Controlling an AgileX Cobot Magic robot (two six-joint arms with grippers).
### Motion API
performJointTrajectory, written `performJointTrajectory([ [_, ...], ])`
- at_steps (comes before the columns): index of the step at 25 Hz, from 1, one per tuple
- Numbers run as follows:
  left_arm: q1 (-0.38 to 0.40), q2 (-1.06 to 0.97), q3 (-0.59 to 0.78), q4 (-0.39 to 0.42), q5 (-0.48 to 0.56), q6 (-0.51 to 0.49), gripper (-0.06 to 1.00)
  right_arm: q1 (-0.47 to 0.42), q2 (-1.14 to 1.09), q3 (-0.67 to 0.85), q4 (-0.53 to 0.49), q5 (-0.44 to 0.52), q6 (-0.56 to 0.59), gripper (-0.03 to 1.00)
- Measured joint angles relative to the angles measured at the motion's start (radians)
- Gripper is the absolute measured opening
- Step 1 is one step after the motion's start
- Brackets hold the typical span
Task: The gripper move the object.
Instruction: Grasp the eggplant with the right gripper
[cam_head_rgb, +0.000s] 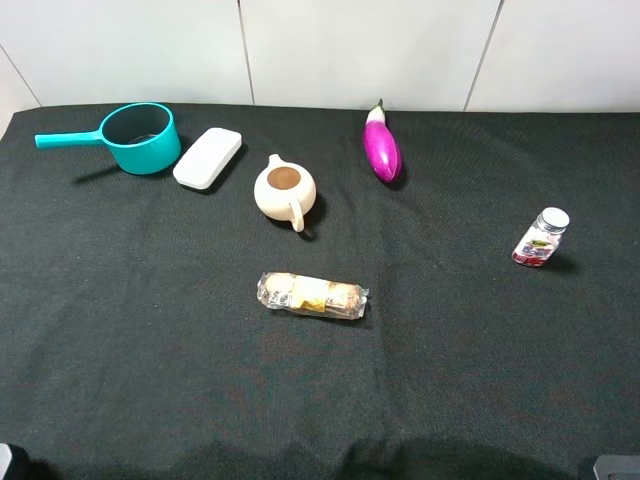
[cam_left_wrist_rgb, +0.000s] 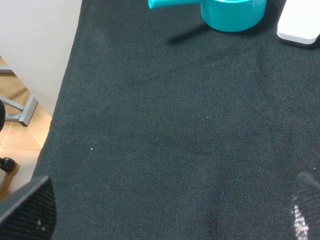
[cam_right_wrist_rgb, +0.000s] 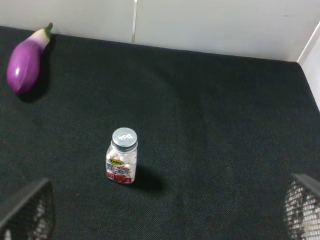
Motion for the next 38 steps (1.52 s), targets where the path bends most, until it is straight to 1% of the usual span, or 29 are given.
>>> performJointTrajectory([
  [38, 0.000, 0.000, 0.000, 0.000, 0.000, 0.000, 0.99, 0.000, 0.000, 0.000, 0.000, 0.000, 0.000, 0.69],
])
